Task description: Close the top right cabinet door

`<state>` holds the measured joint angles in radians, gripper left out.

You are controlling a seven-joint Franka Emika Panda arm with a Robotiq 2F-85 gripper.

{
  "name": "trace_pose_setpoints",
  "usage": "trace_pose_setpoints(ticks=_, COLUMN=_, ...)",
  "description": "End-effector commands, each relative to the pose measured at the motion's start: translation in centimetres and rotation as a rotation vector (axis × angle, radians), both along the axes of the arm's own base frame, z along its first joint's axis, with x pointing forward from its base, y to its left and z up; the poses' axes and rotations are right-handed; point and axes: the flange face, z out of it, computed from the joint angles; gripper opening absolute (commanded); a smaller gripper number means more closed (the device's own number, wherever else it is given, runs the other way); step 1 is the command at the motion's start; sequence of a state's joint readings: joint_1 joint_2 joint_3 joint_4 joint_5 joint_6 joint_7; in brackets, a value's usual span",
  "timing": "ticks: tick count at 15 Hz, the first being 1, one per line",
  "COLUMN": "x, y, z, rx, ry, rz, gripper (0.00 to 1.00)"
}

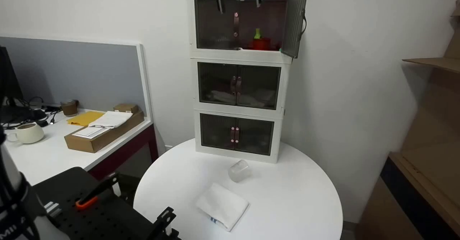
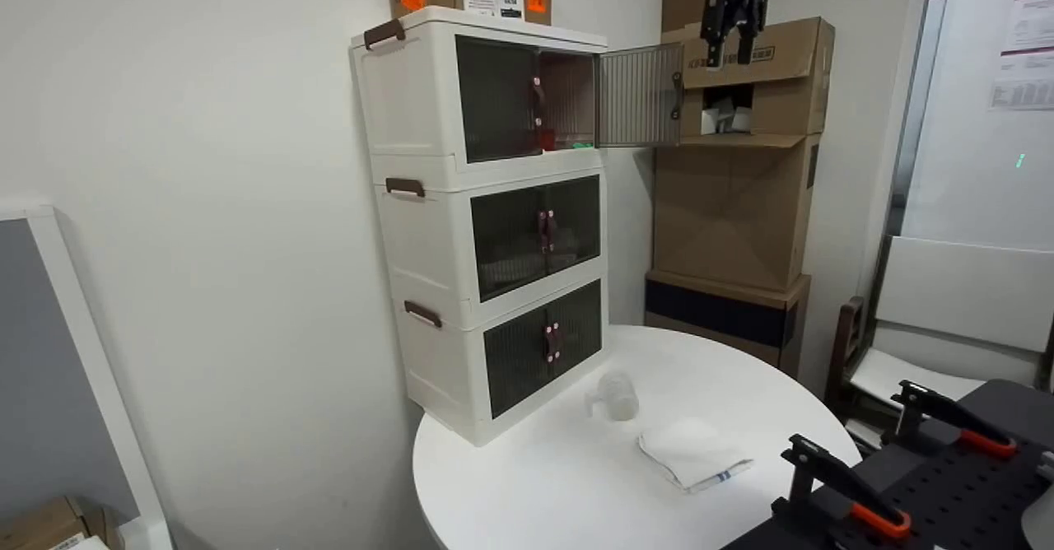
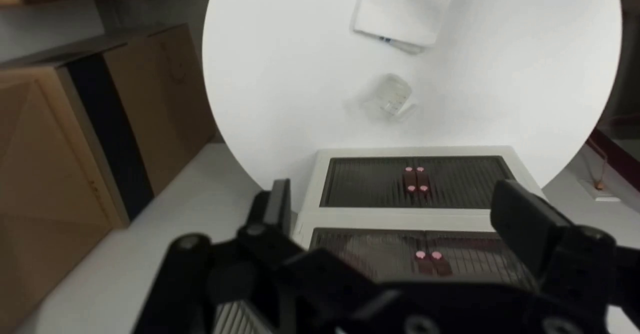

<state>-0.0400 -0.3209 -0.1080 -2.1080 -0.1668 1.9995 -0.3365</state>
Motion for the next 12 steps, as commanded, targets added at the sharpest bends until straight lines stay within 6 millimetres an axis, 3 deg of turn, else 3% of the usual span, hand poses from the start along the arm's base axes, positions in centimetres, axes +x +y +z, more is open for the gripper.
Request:
trace_pose_setpoints(ticks=1, x=3.9, y=-2.5, z=3.4, rx=-0.027, ry=-0.053, rz=0.163, gripper=1.00)
trace_pose_setpoints(ticks=4, x=7.1, y=-4.5, z=4.7, rx=0.005, ry=-0.086, rz=0.278, gripper=1.00)
trace_pose_setpoints(ticks=7, x=10.9, y=-6.6, z=4.8, rx=0.033, ry=-0.091, rz=0.361, gripper=1.00)
trace_pose_setpoints(ticks=12, x=15.1, y=-8.4, z=5.3, rx=0.055, ry=-0.078, rz=0.427, gripper=1.00)
